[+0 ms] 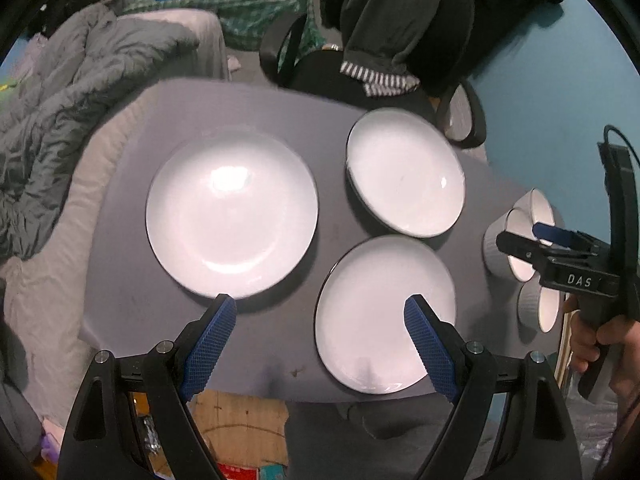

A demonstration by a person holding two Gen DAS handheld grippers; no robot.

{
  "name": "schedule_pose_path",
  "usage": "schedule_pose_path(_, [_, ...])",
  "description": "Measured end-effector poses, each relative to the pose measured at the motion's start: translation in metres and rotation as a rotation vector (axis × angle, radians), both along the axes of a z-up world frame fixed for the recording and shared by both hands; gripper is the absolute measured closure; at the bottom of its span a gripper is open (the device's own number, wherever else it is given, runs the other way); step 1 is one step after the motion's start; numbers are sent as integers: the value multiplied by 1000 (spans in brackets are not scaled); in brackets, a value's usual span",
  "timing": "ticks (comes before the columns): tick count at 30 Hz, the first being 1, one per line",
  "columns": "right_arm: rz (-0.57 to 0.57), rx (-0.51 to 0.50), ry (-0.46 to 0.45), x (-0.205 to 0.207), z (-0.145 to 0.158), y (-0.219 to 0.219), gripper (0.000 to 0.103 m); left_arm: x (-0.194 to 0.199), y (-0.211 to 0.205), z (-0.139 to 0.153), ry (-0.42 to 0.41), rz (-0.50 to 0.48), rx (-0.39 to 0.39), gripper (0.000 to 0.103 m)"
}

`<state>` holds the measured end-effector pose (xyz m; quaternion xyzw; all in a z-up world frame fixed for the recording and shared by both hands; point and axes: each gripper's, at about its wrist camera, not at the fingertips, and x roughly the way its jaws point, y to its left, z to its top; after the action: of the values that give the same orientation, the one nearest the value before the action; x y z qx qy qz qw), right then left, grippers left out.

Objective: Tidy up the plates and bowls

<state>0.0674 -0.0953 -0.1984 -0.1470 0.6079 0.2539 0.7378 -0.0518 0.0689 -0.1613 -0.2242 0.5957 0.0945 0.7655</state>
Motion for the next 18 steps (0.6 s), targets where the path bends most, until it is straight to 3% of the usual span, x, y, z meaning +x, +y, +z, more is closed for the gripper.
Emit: schedule_pose_path(18, [120, -24, 44, -26, -76, 14, 2, -6, -22, -79, 73, -19, -52, 15])
